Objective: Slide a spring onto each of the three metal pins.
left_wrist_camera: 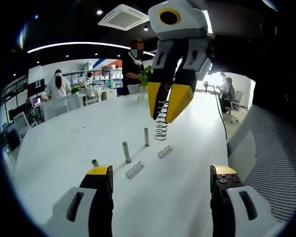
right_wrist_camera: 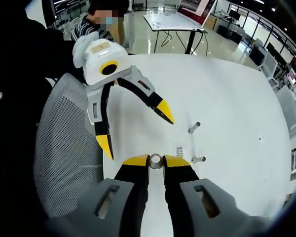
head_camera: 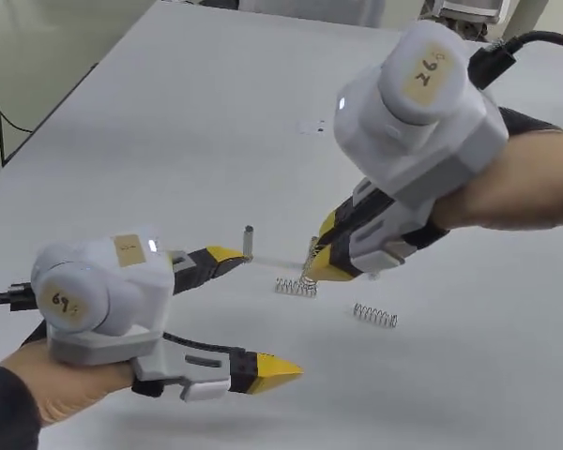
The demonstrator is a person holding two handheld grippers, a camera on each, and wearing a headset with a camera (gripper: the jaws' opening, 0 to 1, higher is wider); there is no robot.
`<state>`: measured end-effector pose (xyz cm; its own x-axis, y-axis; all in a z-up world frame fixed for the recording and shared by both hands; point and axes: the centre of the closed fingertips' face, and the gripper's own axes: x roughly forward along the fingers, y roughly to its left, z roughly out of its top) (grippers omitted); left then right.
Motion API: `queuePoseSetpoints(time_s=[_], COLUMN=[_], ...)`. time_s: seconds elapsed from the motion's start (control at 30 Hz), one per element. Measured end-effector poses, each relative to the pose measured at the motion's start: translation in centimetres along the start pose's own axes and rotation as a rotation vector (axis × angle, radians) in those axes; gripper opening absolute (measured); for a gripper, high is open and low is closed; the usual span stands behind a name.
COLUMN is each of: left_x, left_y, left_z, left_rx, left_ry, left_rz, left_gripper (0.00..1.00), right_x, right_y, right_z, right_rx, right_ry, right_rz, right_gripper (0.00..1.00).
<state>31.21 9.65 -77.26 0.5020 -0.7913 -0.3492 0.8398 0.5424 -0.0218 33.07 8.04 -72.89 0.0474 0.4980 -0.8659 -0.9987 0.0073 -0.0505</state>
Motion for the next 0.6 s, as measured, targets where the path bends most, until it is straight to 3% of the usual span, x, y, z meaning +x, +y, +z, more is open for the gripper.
queuePoseSetpoints(time_s=[0.37, 0.6], left_x=[-1.3, -1.5], left_y=[0.7, 0.7], left_z=[-0.6, -0.7], left_rx=[-0.027, -0.037], left_ry=[-0.005, -0.009], left_rz=[0.054, 0.069], left_gripper=[0.81, 0.83], right_x=[0.9, 2.5], right_y=[-3.5, -6.4], right_z=[1.4, 2.6], right_rx=[0.006, -0.009], right_ry=[0.003, 0.007], right_rz=[-0.027, -0.053], right_gripper=[0.12, 0.12])
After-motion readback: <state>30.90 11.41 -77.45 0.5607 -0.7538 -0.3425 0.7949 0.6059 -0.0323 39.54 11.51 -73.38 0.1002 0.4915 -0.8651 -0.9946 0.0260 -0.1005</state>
